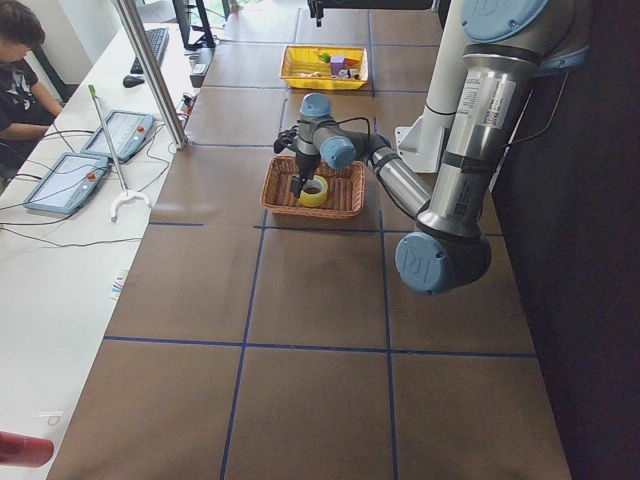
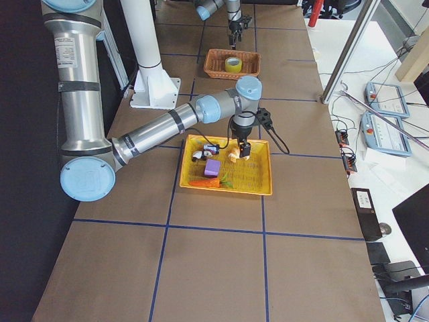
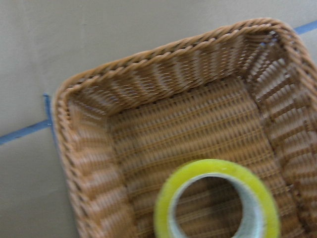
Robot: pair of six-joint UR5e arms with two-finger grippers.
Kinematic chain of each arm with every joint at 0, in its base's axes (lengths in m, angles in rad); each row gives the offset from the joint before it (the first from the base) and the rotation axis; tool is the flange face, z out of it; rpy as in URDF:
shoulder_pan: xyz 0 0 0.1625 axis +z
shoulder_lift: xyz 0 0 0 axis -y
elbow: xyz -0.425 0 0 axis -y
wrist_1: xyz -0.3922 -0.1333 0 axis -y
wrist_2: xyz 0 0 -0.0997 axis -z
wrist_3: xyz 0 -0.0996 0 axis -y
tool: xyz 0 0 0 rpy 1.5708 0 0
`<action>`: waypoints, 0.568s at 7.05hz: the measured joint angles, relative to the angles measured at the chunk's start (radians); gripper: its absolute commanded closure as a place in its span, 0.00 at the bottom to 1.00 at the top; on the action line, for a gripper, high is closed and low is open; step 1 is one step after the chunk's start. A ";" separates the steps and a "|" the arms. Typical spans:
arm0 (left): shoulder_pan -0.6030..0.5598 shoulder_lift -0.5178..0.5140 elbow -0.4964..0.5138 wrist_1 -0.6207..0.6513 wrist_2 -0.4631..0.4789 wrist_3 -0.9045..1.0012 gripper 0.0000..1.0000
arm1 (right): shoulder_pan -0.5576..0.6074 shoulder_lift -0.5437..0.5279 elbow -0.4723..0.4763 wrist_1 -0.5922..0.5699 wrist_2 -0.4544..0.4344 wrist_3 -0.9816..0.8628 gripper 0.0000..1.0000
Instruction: Move tape to another basket
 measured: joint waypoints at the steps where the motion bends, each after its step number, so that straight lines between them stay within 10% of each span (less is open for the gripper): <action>1: -0.125 0.066 0.014 0.006 -0.081 0.192 0.00 | 0.058 -0.042 -0.008 -0.001 0.009 -0.096 0.00; 4: -0.476 0.190 0.119 0.084 -0.208 0.620 0.00 | 0.217 -0.095 -0.128 0.003 0.022 -0.316 0.00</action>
